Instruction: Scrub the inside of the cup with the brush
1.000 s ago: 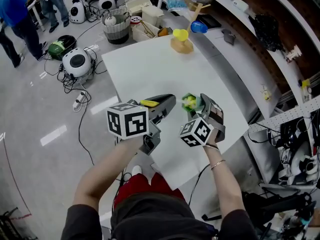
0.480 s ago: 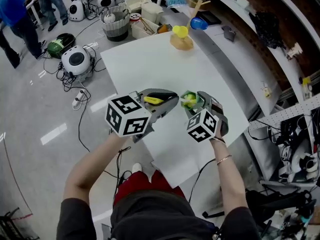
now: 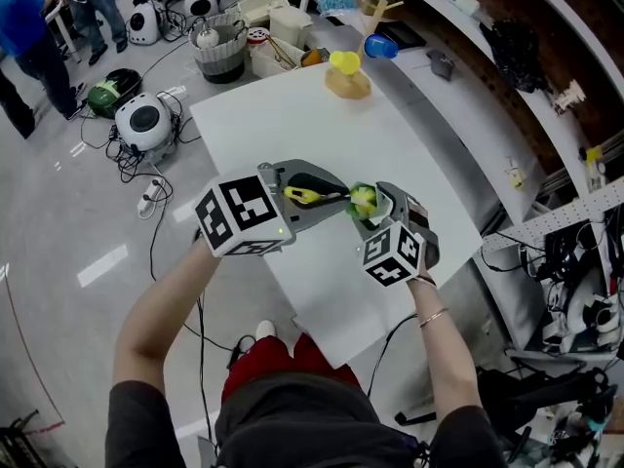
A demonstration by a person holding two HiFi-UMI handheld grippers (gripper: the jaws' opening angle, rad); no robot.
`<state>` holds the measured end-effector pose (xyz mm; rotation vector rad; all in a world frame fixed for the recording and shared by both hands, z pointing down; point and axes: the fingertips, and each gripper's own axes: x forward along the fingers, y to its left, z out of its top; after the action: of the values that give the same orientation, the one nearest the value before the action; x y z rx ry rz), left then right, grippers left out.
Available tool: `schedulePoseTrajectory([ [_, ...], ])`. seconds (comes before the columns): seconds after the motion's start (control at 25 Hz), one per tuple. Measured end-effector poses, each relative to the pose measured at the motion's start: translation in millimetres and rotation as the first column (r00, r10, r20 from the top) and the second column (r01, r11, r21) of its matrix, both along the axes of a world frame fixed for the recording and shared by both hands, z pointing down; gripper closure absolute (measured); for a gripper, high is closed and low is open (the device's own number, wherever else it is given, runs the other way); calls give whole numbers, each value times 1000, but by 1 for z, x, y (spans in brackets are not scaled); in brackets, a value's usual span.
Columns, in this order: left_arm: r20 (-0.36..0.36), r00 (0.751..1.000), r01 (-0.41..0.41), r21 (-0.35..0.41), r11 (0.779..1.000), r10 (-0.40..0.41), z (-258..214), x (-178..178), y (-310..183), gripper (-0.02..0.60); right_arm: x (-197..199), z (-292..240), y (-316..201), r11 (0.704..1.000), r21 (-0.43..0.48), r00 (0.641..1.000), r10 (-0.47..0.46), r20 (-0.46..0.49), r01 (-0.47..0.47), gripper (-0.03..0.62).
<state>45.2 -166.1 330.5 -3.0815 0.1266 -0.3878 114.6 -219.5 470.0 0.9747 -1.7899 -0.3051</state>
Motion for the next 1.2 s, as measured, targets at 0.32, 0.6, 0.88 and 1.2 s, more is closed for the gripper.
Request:
schedulePoseTrajectory([
  [0.32,-155,796,216,-830,515,-584,32,-20,-50,543,29,-9,-17,978,181,975,138,-172,-106,279],
  [0.6,-162,780,206,-846,492,-604,32,-26,-49,543,24,-9,-16,985,157,971,105,-215,-72,279],
  [0.88,-81,990,101,-131,986,-112,13,-2,3,543,5,8,6,995,-96,1000,-15,17,17,279],
  [1.2,216,960,-237,295,926,177,13,4,38,543,-9,12,26,981,-140,989,-123,83,134,279],
])
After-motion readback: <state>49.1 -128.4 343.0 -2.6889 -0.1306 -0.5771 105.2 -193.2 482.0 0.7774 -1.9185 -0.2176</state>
